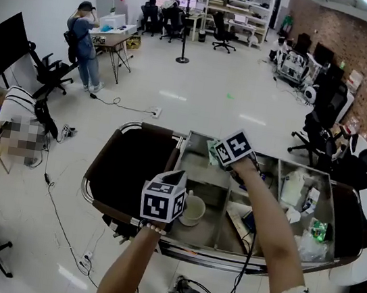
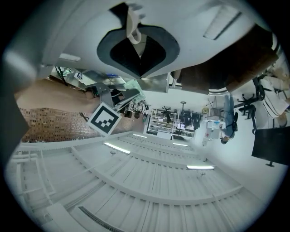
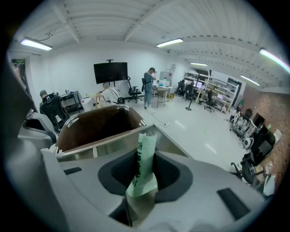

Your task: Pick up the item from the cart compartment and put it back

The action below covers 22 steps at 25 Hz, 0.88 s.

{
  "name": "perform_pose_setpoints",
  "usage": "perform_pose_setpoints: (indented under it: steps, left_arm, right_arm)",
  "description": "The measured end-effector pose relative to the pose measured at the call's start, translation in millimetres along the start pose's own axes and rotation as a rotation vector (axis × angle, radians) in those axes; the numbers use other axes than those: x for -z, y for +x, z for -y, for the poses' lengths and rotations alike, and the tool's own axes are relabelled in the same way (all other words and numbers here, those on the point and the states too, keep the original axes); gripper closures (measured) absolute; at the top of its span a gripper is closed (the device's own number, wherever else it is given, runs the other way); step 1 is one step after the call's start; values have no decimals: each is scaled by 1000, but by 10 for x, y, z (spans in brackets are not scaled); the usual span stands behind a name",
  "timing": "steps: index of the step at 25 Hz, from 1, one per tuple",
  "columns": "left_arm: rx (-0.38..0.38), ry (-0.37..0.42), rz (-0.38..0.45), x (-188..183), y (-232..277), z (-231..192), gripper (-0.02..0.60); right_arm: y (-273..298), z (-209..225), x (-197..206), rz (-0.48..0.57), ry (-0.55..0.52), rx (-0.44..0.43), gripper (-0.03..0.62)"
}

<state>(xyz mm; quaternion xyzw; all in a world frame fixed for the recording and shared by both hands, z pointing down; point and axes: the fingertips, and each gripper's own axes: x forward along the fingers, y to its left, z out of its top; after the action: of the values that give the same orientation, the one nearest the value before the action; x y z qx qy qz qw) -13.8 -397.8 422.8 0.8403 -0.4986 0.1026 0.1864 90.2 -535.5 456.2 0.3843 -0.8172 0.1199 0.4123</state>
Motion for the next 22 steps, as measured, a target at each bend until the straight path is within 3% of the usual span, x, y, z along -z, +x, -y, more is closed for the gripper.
perform_pose_setpoints:
  steps: [9,22]
  left_arm:
    - [-38,-32,-41,236,59,-172,581]
    - [-55,-44,-39,232,101,-214,581]
  right_arm:
    - [743,-78,370,-237,-58,-62,487]
    - [1181,-76,658,-397,-127,-56,462]
